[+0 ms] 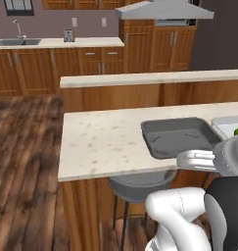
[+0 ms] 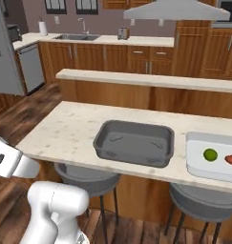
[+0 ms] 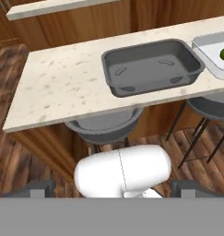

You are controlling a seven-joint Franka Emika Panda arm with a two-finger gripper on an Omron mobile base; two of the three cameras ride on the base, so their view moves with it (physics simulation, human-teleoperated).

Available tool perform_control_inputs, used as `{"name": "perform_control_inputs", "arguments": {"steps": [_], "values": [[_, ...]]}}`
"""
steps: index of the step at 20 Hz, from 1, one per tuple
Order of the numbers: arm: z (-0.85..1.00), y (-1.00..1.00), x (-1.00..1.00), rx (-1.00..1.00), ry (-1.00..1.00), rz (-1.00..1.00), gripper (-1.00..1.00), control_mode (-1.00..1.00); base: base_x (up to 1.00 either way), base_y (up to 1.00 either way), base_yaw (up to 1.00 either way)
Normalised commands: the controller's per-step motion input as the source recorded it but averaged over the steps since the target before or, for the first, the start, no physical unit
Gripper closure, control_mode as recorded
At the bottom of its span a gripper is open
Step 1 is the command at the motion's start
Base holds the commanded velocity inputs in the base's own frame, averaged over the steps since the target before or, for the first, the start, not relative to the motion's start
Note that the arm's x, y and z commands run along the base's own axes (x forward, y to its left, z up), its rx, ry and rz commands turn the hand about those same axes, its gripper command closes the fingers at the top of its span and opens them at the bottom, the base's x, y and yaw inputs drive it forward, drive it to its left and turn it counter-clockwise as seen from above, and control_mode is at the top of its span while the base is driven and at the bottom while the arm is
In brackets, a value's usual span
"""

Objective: Place the cold items (lime and sweet potato) from the fridge in one tupperware on the dining counter. Place the warm items (hot dog and kebab skewer) in the stove area in another tupperware.

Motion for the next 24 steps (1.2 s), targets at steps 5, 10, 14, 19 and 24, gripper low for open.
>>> {"name": "perform_control_inputs", "arguments": {"steps": [5, 10, 14, 19, 24], "values": [[0.0, 0.0, 0.0, 0.0, 0.0, 0.0, -1.0, 1.0, 0.22, 1.0, -0.14], [0.0, 0.0, 0.0, 0.0, 0.0, 0.0, -1.0, 1.0, 0.47, 1.0, -0.27], [0.0, 0.0, 0.0, 0.0, 0.0, 0.0, -1.0, 1.0, 0.51, 1.0, -0.33], [0.0, 0.0, 0.0, 0.0, 0.0, 0.0, -1.0, 1.0, 0.54, 1.0, -0.37], [0.0, 0.0, 0.0, 0.0, 0.0, 0.0, -1.0, 1.0, 0.65, 1.0, -0.51]]}}
